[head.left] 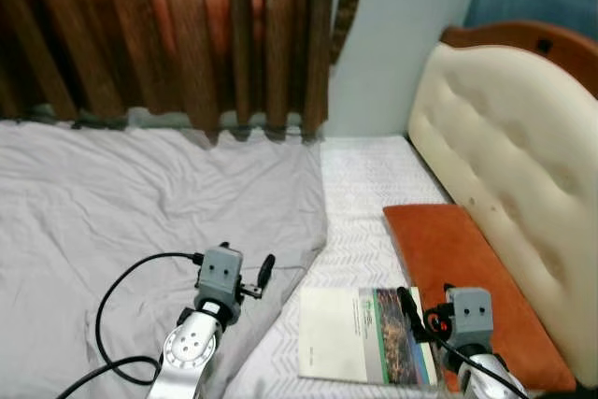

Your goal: Clean up the room

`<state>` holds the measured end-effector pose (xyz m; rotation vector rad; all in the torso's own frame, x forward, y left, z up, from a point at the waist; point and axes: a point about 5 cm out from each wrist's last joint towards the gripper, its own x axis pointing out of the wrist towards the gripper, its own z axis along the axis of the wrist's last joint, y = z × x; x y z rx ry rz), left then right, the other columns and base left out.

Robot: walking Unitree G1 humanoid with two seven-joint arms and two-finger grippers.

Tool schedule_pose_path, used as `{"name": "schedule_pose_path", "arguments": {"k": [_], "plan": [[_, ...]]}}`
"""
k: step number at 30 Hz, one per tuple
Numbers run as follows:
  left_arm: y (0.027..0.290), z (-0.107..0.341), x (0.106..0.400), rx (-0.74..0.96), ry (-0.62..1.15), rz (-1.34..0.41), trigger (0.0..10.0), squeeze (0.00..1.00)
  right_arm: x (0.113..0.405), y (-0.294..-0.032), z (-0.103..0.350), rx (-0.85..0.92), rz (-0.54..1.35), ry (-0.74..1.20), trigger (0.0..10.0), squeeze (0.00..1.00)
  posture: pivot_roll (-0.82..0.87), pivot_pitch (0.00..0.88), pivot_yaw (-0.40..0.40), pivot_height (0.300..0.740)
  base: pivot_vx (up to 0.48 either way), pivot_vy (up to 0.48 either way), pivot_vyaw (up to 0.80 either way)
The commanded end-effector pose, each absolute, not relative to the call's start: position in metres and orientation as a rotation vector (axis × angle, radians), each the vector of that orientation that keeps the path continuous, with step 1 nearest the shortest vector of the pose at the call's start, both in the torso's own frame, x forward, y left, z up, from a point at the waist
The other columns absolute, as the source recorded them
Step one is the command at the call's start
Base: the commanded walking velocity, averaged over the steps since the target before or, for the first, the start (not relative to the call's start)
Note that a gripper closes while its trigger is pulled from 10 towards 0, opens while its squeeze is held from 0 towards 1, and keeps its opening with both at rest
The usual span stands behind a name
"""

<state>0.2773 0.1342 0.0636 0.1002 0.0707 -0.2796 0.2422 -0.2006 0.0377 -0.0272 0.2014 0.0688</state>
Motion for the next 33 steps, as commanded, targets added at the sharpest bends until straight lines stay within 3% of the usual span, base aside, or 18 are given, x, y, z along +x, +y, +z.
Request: {"name": "schedule_pose_path", "arguments": {"k": [1,14,18,20,23,24,25,26,27,30,31,32,33], "plan": [[0.140,0.066,0.279,0.111,0.068,-0.273,10.0,0.00,0.245,-0.198,0.041,-0.032,0.073,0.186,10.0,0.00,-0.04,0.005,-0.086,0.740,0.292,-0.379,0.00],[0.138,0.066,0.279,0.114,0.068,-0.326,10.0,0.00,0.239,-0.197,0.040,-0.033,0.074,0.185,10.0,0.00,-0.05,0.022,-0.079,0.740,0.301,-0.369,0.00],[0.132,0.051,0.284,0.110,0.174,-0.338,10.0,0.00,0.227,-0.197,0.042,-0.035,0.072,0.185,10.0,0.00,-0.10,0.083,-0.074,0.740,0.278,-0.083,0.00],[0.125,0.043,0.296,0.093,0.245,-0.358,10.0,0.00,0.209,-0.198,0.047,-0.035,0.064,0.194,10.0,0.00,-0.16,0.209,-0.079,0.740,0.000,0.000,0.00],[0.119,0.043,0.302,0.080,0.265,-0.376,10.0,0.00,0.198,-0.198,0.051,-0.036,0.061,0.200,10.0,0.00,-0.18,0.234,-0.078,0.740,0.000,0.000,0.00],[0.112,0.044,0.311,0.021,0.290,-0.391,10.0,0.00,0.186,-0.197,0.053,-0.034,0.059,0.218,10.0,0.00,-0.21,0.283,-0.081,0.740,0.000,0.000,0.00],[0.101,0.044,0.318,-0.025,0.316,-0.414,10.0,0.00,0.167,-0.192,0.056,-0.044,0.076,0.238,10.0,0.00,-0.26,0.387,-0.069,0.740,0.000,0.000,0.00],[0.094,0.045,0.322,-0.052,0.332,-0.428,10.0,0.00,0.155,-0.189,0.059,-0.050,0.089,0.250,10.0,0.00,-0.26,0.387,-0.069,0.740,0.000,0.000,0.00],[0.085,0.046,0.325,-0.074,0.350,-0.448,10.0,0.00,0.139,-0.183,0.062,-0.049,0.103,0.270,10.0,0.00,-0.30,0.471,-0.071,0.740,0.000,0.000,0.00],[0.080,0.046,0.326,-0.080,0.358,-0.460,10.0,0.00,0.129,-0.179,0.065,-0.047,0.111,0.281,10.0,0.00,-0.30,0.471,-0.071,0.740,0.000,0.000,0.00],[0.076,0.050,0.327,-0.087,0.342,-0.475,10.0,0.00,0.115,-0.176,0.074,-0.046,0.116,0.287,10.0,0.00,-0.35,0.539,-0.074,0.740,0.000,0.000,0.00],[0.076,0.050,0.327,-0.087,0.342,-0.475,10.0,0.00,0.115,-0.176,0.074,-0.046,0.116,0.287,10.0,0.00,-0.35,0.539,-0.074,0.740,0.000,0.000,0.00],[0.068,0.053,0.330,-0.064,0.335,-0.471,10.0,0.00,0.087,-0.167,0.079,-0.041,0.138,0.339,10.0,0.00,-0.42,0.625,-0.080,0.740,0.000,0.000,0.00]]}}
